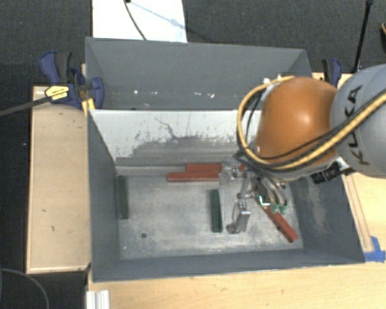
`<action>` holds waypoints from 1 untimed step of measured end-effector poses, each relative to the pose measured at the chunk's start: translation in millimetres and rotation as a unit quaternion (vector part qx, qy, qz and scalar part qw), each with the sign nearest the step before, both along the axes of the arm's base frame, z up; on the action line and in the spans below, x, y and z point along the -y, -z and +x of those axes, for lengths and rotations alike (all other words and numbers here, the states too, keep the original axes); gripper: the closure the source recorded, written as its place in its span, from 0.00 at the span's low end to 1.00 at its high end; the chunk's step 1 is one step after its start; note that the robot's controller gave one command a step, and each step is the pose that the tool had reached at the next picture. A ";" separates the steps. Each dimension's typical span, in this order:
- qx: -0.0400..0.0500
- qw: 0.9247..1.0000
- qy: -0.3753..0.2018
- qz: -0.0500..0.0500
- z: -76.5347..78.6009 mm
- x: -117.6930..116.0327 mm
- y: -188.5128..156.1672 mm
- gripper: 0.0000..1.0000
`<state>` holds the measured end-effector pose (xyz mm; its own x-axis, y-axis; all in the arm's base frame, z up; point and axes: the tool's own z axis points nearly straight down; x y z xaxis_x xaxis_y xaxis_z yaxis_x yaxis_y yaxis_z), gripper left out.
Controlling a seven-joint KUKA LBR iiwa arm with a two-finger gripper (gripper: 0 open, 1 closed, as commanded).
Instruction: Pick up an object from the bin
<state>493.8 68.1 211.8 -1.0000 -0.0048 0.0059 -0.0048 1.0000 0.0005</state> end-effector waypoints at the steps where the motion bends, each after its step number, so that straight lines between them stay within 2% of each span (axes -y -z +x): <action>1: 0.001 0.982 -0.188 0.001 43.1 22.2 143.9 0.00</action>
Offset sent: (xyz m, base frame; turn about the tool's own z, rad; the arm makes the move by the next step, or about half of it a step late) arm 0.0438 -0.0217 -0.1418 -0.3793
